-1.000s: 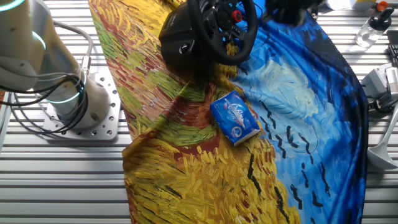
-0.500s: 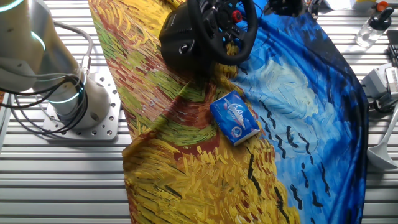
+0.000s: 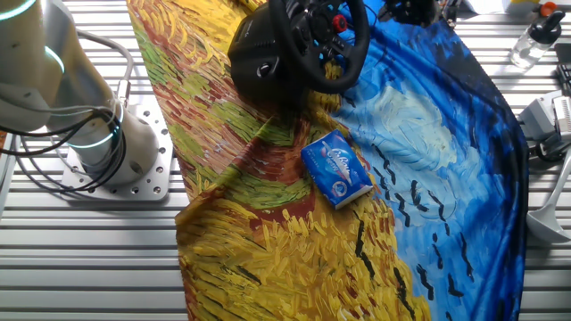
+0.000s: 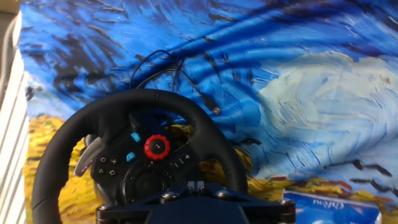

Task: Rotate the steering wheel 90 degrees counterclockwise

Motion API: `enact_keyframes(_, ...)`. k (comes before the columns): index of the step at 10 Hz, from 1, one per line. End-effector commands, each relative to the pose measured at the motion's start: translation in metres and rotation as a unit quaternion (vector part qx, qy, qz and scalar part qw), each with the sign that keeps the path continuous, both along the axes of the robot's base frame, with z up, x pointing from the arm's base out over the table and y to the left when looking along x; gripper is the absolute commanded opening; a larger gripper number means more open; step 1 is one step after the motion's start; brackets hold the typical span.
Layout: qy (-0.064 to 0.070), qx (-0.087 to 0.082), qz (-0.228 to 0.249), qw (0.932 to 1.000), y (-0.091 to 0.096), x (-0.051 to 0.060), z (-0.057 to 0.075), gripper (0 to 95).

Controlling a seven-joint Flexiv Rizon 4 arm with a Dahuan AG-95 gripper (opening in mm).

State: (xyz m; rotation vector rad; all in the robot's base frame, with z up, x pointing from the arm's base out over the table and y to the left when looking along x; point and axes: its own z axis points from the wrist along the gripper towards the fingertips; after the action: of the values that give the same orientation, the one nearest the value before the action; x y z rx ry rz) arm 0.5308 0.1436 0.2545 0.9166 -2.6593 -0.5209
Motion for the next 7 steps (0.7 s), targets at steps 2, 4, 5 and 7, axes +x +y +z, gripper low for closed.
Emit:
enact_keyframes(2, 0.023, 0.027, 0.022, 0.9991, 0.0003, -0.0012, -0.0001, 0.0)
enact_keyframes(4, 0.027, 0.045, 0.023, 0.9984, 0.0003, -0.0012, -0.0001, 0.0)
enact_keyframes(5, 0.028, 0.049, 0.036, 0.9977, 0.0003, -0.0012, -0.0001, 0.0)
enact_keyframes(7, 0.04, 0.051, 0.043, 0.997, 0.0003, -0.0012, -0.0001, 0.0)
